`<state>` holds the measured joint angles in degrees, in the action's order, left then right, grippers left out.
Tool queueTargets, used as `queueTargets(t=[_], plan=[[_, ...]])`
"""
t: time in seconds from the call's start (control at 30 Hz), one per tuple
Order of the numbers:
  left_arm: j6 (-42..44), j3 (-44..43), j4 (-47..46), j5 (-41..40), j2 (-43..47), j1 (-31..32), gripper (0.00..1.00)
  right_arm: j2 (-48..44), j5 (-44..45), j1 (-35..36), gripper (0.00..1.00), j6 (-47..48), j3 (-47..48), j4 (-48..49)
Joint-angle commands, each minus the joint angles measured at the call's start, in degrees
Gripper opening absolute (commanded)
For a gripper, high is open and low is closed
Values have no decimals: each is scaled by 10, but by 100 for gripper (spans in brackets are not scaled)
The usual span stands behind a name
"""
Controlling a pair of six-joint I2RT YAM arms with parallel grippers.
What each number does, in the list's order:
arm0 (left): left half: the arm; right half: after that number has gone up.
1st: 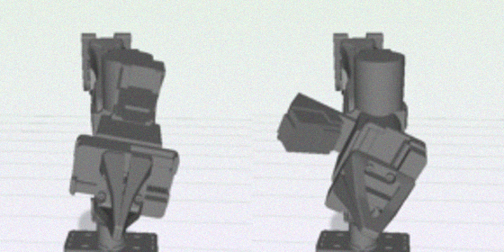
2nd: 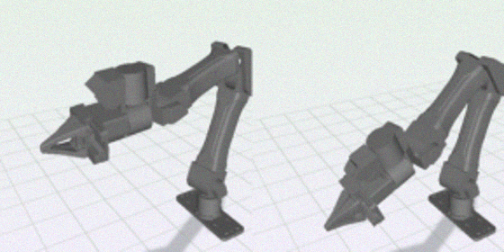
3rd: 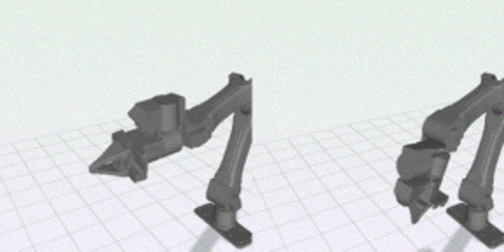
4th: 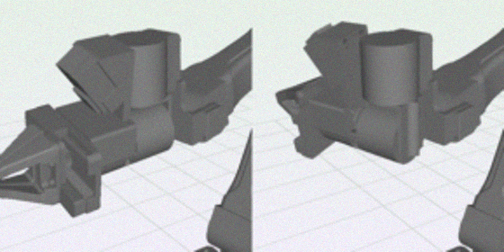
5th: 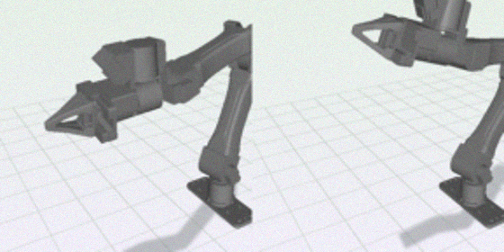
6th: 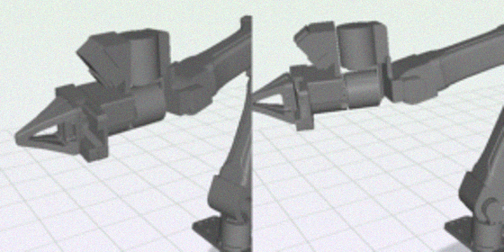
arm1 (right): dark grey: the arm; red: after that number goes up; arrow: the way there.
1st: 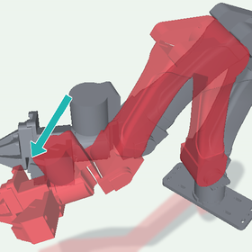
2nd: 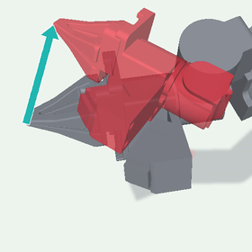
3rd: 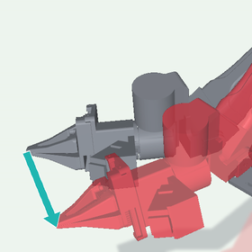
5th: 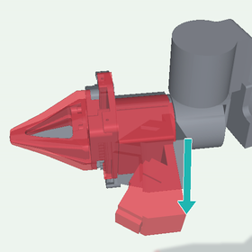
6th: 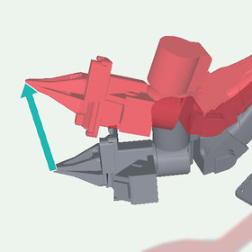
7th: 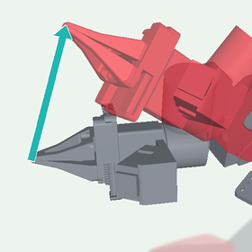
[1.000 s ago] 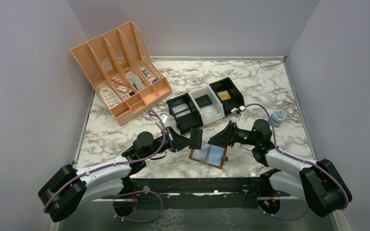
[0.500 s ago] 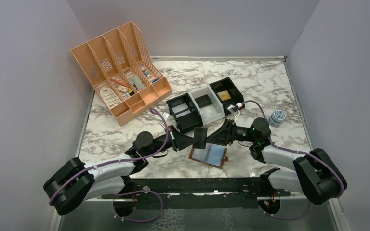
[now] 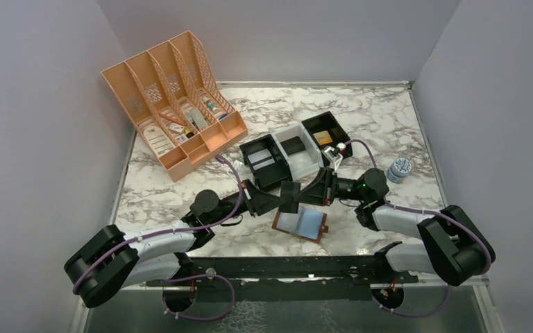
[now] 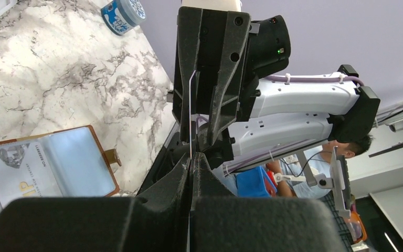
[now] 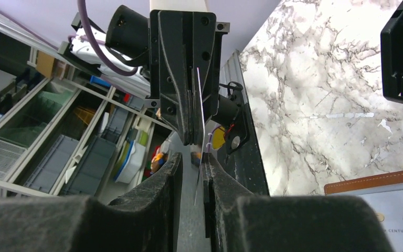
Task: Take the credit cards out of the card holder
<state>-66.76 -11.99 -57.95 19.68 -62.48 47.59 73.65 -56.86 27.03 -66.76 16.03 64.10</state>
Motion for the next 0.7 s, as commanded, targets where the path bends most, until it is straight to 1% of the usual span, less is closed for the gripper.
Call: queueTargets(t=[0.0, 0.07, 0.17, 0.23, 0.33, 0.37, 0.4, 0.47, 0.53, 0.57, 0.6, 0.63, 0.67], plan=[[-4, -5, -37, 14, 1, 1, 0, 12, 3, 7, 20, -31, 15, 56], [-5, -5, -40, 15, -1, 2, 0, 18, 4, 8, 19, -35, 17, 61], [-7, -5, -46, 15, -3, 3, 0, 24, 5, 12, 11, -35, 19, 61], [-8, -3, -47, 13, -2, 4, 0, 24, 4, 11, 3, -37, 18, 64], [-7, 3, -47, 7, 0, 4, 0, 20, 9, 12, 1, -36, 14, 61], [-6, 5, -46, 3, 1, 4, 1, 18, 12, 11, 1, -32, 12, 59], [-2, 10, -46, 1, 3, 4, 9, 13, 15, 12, 1, -25, 13, 51], [12, 11, -26, 2, 10, 4, 30, -1, 25, 11, 1, 3, 17, 10], [33, 9, 19, -2, 26, 4, 57, -25, 47, 10, 1, 41, 24, -78], [47, 6, 52, -8, 38, 2, 70, -41, 63, 10, 1, 70, 33, -130], [63, -1, 101, -19, 53, 0, 80, -57, 89, 10, 1, 112, 44, -204], [80, -11, 154, -35, 70, -2, 94, -76, 124, 10, 1, 154, 60, -280], [98, -21, 209, -55, 86, -4, 98, -93, 165, 9, 1, 194, 75, -348]])
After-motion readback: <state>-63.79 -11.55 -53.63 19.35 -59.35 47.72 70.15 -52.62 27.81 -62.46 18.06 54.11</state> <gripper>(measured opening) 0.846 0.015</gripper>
